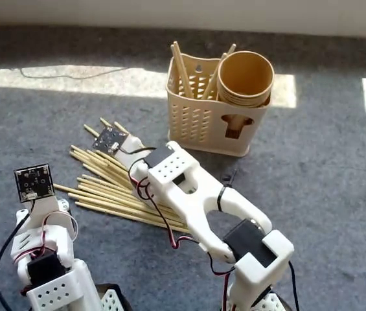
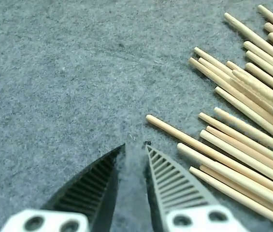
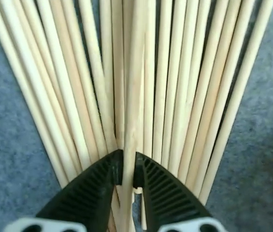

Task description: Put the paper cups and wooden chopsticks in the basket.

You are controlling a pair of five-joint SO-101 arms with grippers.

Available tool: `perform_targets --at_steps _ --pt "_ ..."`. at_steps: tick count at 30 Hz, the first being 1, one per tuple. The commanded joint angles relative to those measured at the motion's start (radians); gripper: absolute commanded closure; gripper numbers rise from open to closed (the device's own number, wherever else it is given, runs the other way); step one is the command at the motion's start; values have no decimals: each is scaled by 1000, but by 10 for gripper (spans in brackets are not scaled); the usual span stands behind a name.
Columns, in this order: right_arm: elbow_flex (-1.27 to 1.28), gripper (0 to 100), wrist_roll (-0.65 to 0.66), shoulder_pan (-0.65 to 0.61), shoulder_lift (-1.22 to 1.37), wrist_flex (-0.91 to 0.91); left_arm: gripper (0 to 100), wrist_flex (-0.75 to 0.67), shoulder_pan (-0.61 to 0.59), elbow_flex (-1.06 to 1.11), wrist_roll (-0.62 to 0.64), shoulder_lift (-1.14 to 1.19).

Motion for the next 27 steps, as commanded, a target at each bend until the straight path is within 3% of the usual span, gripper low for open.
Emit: perform_targets --at_steps 1,14,19,27 --pt "2 969 12 15 -64 10 929 -17 -10 -7 -8 -8" --pt "19 994 12 45 -114 13 929 -17 -10 -7 -8 -8" --pt "64 994 5 68 -286 48 929 -17 -8 -7 -8 -8" --pt "252 994 -12 81 -638 -64 929 -17 -7 -7 -9 -8"
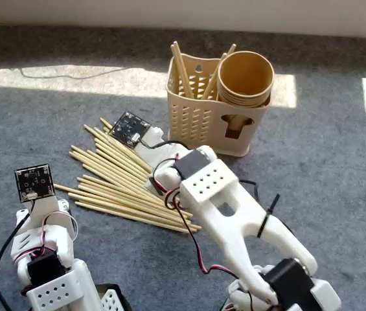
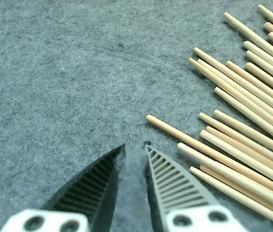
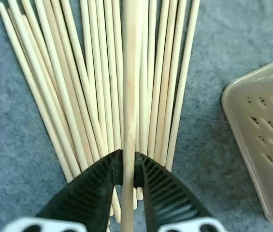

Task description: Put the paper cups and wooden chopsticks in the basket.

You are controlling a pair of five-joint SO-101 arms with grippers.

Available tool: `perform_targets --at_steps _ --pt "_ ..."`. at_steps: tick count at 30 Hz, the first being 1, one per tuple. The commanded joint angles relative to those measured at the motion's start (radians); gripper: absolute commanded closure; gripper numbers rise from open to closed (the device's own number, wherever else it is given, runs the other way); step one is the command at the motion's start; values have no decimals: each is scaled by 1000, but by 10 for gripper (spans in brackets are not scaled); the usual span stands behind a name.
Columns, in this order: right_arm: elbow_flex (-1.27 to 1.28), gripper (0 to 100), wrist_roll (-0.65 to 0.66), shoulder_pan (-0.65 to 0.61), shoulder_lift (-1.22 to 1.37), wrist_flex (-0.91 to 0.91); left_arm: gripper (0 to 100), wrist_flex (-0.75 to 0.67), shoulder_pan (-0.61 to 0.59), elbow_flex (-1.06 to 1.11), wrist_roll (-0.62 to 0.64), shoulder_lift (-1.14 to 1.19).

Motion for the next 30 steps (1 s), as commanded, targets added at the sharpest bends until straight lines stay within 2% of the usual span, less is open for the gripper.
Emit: perform_targets --at_steps 1,9,18,25,30 --pt "50 994 -34 15 -199 -70 929 -17 -7 -7 -6 -8" --pt "107 994 -132 15 -424 -130 929 -17 -5 -7 -6 -8" --pt "101 994 -233 8 -530 -136 929 -17 -7 -7 -6 -8" --pt "99 994 -319 15 -573 -222 929 -17 -8 -7 -6 -8" --pt "102 994 -319 74 -573 -400 929 -17 -10 -7 -6 -8"
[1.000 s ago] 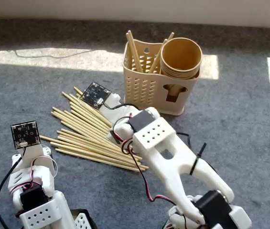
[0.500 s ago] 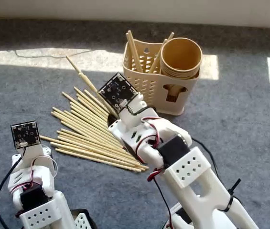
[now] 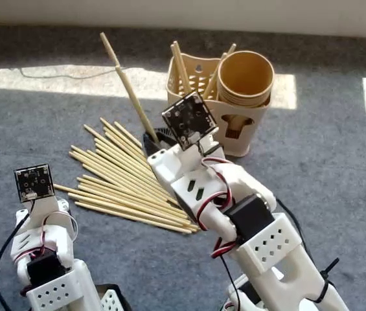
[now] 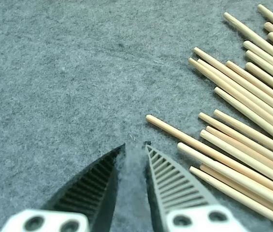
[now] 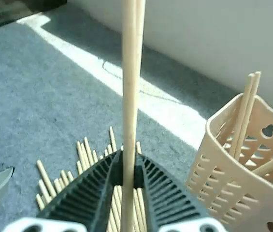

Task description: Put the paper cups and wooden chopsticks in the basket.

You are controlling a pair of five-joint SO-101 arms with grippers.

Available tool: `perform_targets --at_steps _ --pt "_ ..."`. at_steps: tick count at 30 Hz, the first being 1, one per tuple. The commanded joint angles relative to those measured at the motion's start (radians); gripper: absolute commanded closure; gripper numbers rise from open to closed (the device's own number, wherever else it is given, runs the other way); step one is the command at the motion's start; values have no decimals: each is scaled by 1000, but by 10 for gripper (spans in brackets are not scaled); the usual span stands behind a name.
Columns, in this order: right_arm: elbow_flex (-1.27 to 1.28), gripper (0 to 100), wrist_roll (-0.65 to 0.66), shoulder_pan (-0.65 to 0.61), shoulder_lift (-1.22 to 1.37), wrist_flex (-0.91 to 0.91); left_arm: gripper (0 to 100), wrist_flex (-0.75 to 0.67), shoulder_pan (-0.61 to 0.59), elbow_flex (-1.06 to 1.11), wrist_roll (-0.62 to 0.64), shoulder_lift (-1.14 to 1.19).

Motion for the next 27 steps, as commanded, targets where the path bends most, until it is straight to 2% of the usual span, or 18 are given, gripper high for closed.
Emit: perform_targets --at_steps 1,15,27 --pt "-13 994 -8 62 -28 -165 929 -17 -10 -7 -6 -8" --pt "-5 994 -8 217 -10 -682 929 -17 -7 -7 -6 -8" --pt "-71 994 -8 351 392 -929 929 -17 -8 -7 -6 -8"
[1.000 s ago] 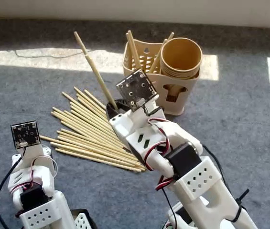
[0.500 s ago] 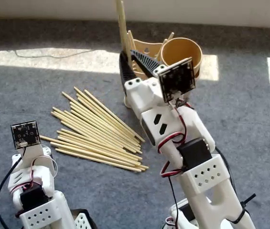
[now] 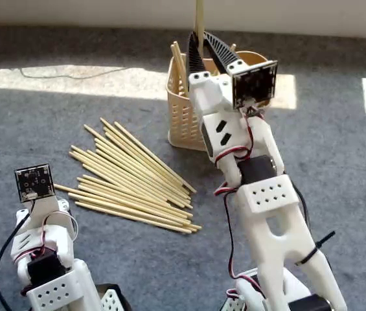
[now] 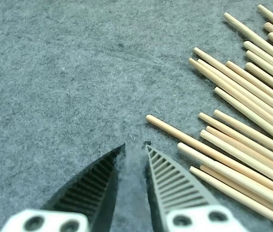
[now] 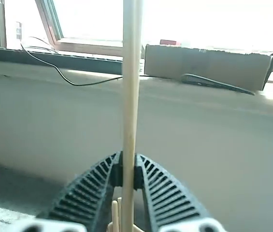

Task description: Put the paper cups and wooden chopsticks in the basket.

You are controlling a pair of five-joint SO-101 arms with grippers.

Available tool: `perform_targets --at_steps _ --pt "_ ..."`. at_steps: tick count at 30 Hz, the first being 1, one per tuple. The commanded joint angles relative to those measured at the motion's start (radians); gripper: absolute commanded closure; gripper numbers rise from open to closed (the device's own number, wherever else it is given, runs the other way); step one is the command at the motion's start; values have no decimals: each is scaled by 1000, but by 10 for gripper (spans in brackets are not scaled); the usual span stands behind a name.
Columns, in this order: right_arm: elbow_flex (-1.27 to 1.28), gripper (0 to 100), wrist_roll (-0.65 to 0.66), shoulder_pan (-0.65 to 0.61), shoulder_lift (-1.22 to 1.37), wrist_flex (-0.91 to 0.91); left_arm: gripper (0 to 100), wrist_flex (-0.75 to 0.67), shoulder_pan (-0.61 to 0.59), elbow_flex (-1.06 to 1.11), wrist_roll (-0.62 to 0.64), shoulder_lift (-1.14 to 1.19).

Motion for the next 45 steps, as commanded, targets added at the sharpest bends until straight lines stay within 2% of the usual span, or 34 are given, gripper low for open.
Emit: perform_targets --at_steps 1,14,19,23,34,45 --pt "-81 994 -8 38 79 -73 929 -17 -8 -7 -6 -8" --pt "-108 985 -8 45 153 -65 929 -17 -8 -7 -6 -8" --pt "-105 900 -8 44 151 -64 929 -17 -8 -7 -6 -8" --pt "-105 898 -8 44 131 -53 929 -17 -8 -7 -6 -8" --pt "-105 899 -9 -28 -91 228 929 -17 -7 -7 -6 -8" --pt "-105 900 -8 -156 -257 662 929 -17 -10 -5 -6 -8"
